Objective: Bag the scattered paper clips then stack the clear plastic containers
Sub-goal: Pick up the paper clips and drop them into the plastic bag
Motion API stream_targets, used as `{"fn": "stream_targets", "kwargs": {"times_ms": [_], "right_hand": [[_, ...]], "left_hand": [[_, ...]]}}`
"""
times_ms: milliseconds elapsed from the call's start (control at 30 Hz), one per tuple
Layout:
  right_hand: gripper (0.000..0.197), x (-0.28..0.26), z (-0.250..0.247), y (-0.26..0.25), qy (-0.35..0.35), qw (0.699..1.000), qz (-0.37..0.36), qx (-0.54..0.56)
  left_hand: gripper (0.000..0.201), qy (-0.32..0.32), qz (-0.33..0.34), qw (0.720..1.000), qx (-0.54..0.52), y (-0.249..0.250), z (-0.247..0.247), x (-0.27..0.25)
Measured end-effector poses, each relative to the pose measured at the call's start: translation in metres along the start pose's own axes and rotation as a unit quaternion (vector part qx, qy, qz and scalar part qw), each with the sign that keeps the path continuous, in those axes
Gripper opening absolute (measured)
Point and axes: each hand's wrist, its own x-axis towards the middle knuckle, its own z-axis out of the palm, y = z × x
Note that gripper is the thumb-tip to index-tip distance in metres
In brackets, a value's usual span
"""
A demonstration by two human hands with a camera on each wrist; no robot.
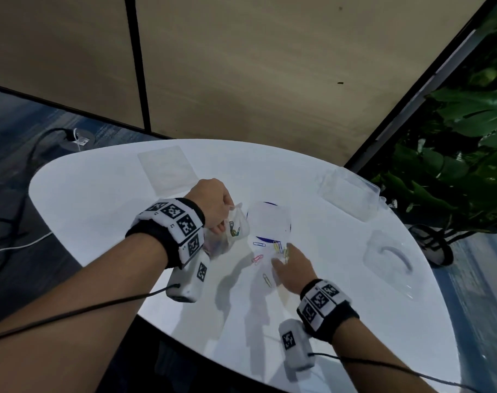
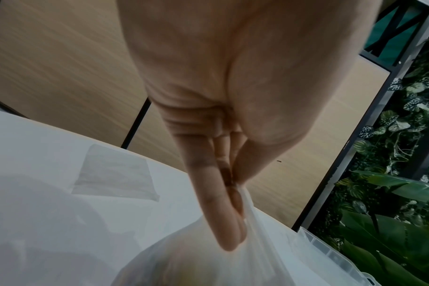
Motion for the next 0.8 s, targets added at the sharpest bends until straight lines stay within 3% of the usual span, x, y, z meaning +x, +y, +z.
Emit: {"fn": "stream_targets", "kwargs": {"times_ms": [133,200,333,400,533,667,800], "right_hand": [[0.059,0.008,0.046,-0.009,0.033,0.999,-0.027,-0.021],[0.055,0.012,0.051,-0.024,0.044,0.994,-0.046,-0.085],[0.068,0.002,0.045,-0.024,-0.034,0.962,-0.183,-0.199],[0.076,0.000,0.037,-0.008,-0.078,0.929,-0.247,-0.264],[0.069,-0.003,0.020,0.014,-0.074,0.807,-0.411,-0.418],[0.069,-0.015,0.007,0.011,-0.082,0.807,-0.402,-0.425],[0.023,-0.009,0.019,0.009,-0.027,0.818,-0.412,-0.400]], "left_hand": [[0.014,-0.010,0.003,1.000,0.003,0.000,-0.002,-0.005],[0.015,-0.010,0.003,1.000,0.000,0.000,-0.004,-0.008],[0.017,-0.015,-0.008,1.000,-0.002,-0.002,-0.012,-0.011],[0.019,-0.024,-0.011,1.000,-0.002,-0.001,-0.015,-0.013],[0.022,-0.034,-0.007,0.999,0.009,-0.002,-0.019,-0.017],[0.019,-0.017,-0.012,1.000,0.000,-0.006,-0.020,-0.016],[0.019,-0.016,-0.009,1.000,-0.001,-0.005,-0.020,-0.018]]}}
